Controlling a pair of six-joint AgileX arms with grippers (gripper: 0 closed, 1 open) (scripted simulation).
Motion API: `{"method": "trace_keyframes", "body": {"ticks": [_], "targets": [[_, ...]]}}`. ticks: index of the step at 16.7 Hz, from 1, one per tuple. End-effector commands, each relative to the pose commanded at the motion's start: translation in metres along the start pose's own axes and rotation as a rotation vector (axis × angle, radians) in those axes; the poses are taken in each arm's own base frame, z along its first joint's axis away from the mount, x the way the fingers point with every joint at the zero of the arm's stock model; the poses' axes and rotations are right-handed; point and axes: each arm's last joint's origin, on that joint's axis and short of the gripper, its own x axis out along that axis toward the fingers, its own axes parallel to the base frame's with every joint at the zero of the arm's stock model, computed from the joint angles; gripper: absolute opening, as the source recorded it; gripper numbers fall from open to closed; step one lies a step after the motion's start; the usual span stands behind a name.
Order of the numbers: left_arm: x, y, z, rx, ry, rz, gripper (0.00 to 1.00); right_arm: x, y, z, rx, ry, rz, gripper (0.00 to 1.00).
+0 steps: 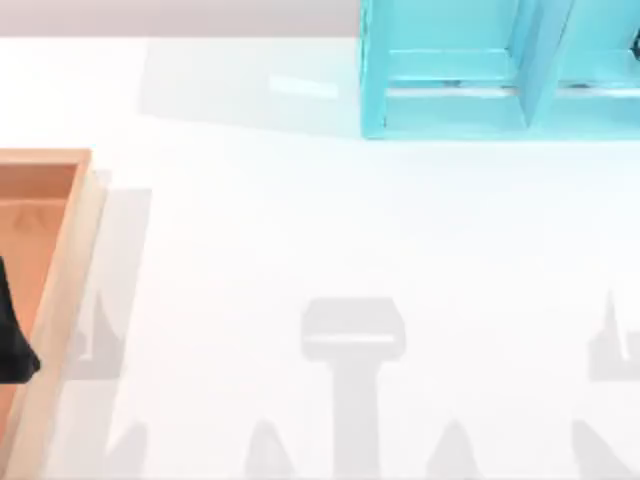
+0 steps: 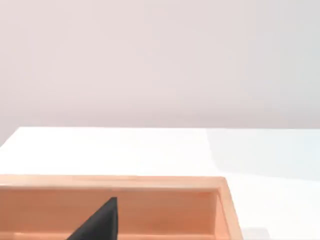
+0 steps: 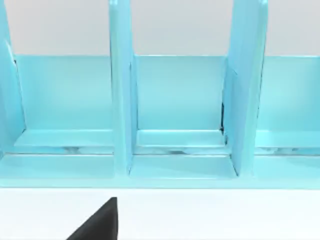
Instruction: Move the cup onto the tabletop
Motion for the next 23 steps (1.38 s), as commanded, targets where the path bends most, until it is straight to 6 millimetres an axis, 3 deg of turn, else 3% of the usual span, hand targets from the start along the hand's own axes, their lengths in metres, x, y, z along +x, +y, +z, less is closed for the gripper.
{"method": "trace_keyframes", "body": {"ticks": [5,10,16,23], "targets": [[0.0,0.002,0.011,0.017,0.066,0.016,1.0,0.0,0.0,0.0,0.0,0.0,0.0,1.0],[0.014,0.01,0.05,0.07,0.394,0.065,1.0,0.0,0.0,0.0,0.0,0.0,0.0,1.0],[0.07,0.034,0.087,0.089,0.984,0.074,1.0,0.0,0.0,0.0,0.0,0.0,0.0,1.0],[0.136,0.071,0.089,0.032,1.488,0.006,1.0,0.0,0.0,0.0,0.0,0.0,0.0,1.0]]}}
